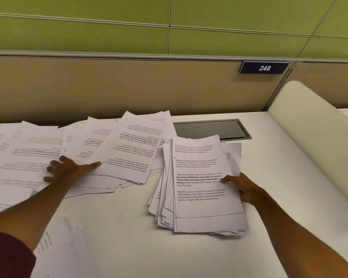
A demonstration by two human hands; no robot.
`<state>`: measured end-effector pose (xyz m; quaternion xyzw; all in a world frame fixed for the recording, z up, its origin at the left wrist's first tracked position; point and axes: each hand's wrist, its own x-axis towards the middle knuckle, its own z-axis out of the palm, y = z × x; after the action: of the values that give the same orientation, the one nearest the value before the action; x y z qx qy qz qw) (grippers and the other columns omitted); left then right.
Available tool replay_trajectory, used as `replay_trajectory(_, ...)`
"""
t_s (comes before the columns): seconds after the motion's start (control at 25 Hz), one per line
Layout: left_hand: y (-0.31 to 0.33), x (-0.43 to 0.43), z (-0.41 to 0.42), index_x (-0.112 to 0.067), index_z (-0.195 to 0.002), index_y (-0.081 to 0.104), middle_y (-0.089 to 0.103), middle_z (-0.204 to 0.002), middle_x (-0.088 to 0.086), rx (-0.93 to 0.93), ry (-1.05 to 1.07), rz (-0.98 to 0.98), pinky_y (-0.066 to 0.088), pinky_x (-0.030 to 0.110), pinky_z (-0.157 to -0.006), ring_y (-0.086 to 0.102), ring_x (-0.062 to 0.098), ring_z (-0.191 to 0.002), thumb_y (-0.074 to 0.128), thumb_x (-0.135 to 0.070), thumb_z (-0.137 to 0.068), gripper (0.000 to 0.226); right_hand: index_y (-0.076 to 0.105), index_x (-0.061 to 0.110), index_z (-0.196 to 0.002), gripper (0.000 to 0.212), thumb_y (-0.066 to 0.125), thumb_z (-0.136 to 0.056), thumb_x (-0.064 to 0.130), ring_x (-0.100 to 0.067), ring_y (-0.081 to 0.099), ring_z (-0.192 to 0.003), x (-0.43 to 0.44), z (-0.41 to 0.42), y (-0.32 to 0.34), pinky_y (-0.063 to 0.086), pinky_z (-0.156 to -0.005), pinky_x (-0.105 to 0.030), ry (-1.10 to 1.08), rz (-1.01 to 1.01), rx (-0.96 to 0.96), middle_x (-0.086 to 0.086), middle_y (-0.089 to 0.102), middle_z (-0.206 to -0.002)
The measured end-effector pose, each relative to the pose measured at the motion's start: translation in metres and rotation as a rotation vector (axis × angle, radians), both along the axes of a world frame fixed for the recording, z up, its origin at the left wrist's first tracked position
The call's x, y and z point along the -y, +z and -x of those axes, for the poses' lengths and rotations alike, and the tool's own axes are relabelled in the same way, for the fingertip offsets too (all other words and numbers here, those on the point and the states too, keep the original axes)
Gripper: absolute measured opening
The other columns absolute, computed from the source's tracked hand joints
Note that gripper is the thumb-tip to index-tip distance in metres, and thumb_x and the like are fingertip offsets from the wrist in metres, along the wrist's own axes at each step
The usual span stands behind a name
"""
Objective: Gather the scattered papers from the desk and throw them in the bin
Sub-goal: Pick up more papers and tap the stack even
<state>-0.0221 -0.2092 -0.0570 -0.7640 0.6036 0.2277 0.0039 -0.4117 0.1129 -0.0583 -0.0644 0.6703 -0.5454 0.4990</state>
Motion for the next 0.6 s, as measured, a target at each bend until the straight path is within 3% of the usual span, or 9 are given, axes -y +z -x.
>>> replay_trajectory(0.12, 0.002, -0.003, 0.022, -0.004, -0.147, 0.015, 0.018, -0.153, 0.022, 0.034, -0.107, 0.061, 0.015, 0.060, -0.113, 0.016, 0.041, -0.142, 0.076, -0.072, -0.050, 0.133, 0.057, 0.005, -0.124, 0.050, 0.063, -0.078, -0.013, -0.040, 0.068, -0.092, 0.002, -0.001, 0.000, 0.059, -0.073, -0.053, -0.011, 0.002, -0.005, -0.021, 0.069, -0.113)
replay_trajectory(0.32, 0.010, 0.004, 0.047, -0.003, -0.145, 0.015, 0.024, -0.149, 0.024, -0.125, -0.111, 0.051, 0.024, 0.055, -0.112, 0.023, 0.041, -0.139, 0.091, -0.041, -0.052, 0.127, 0.056, 0.005, -0.127, 0.054, 0.065, -0.077, -0.012, -0.045, 0.064, -0.104, 0.001, 0.000, -0.003, 0.055, -0.080, -0.059, -0.030, -0.005, -0.014, -0.022, 0.067, -0.118)
replay_trajectory(0.48, 0.011, 0.004, 0.052, 0.002, -0.144, 0.021, 0.023, -0.151, 0.025, -0.204, 0.009, 0.036, 0.021, 0.052, -0.115, 0.021, 0.041, -0.141, 0.085, -0.054, -0.053, 0.125, 0.058, 0.005, -0.124, 0.051, 0.065, -0.077, -0.012, -0.042, 0.066, -0.096, 0.002, 0.000, -0.004, 0.058, -0.075, -0.054, -0.036, 0.001, -0.023, -0.022, 0.067, -0.116)
replay_trajectory(0.6, 0.015, 0.003, 0.061, 0.001, -0.148, 0.015, 0.018, -0.154, 0.023, -0.136, -0.021, 0.023, 0.015, 0.050, -0.116, 0.015, 0.040, -0.144, 0.081, -0.062, -0.053, 0.131, 0.059, 0.007, -0.122, 0.048, 0.065, -0.077, -0.012, -0.041, 0.067, -0.095, 0.002, 0.000, -0.006, 0.058, -0.076, -0.054, -0.037, -0.001, -0.036, -0.021, 0.068, -0.115)
